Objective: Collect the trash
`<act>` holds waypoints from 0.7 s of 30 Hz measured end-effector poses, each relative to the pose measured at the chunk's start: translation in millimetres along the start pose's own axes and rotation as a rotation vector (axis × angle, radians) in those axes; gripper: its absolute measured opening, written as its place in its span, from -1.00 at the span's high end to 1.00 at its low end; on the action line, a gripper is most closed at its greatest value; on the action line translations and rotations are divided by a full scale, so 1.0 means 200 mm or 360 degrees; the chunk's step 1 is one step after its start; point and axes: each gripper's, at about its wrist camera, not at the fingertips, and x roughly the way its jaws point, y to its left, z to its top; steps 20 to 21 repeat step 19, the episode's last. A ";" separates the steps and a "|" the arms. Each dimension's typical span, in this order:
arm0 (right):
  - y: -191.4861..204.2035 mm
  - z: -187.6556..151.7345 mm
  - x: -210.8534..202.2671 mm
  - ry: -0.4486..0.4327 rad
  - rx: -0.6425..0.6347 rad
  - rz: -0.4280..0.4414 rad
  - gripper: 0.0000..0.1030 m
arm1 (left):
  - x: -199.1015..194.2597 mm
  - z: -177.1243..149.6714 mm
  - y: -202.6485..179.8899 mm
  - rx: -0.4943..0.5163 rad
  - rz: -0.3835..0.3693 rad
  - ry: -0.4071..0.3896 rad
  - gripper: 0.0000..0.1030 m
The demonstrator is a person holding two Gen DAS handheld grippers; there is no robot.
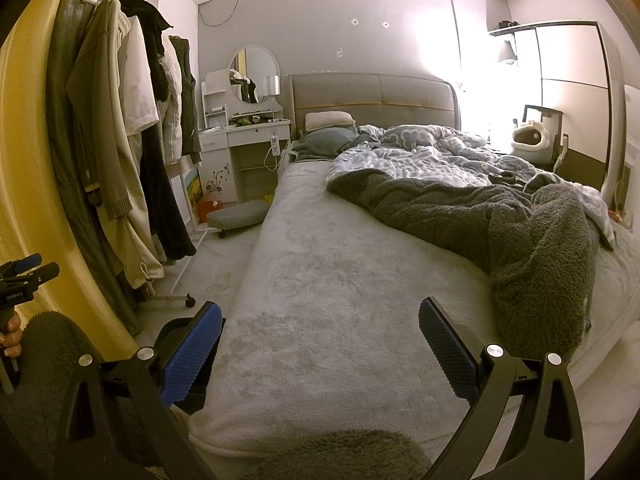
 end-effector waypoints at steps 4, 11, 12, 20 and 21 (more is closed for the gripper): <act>0.00 0.00 0.00 0.0001 -0.0001 -0.0001 -0.94 | 0.00 0.00 0.00 0.0000 0.0000 0.0000 -0.94; 0.00 0.00 0.00 0.0001 -0.0001 0.0000 -0.94 | 0.00 0.00 0.00 -0.0002 -0.0007 0.0003 -0.94; 0.00 0.00 0.00 0.0001 -0.0001 0.0000 -0.94 | 0.00 0.00 0.00 -0.0004 -0.0003 0.0005 -0.94; 0.00 0.01 0.00 0.0002 -0.0001 0.0000 -0.93 | 0.00 -0.02 -0.01 -0.0002 0.0000 0.0009 -0.94; 0.00 0.01 0.00 0.0002 -0.0001 0.0000 -0.93 | 0.00 -0.02 -0.01 -0.0002 0.0000 0.0009 -0.94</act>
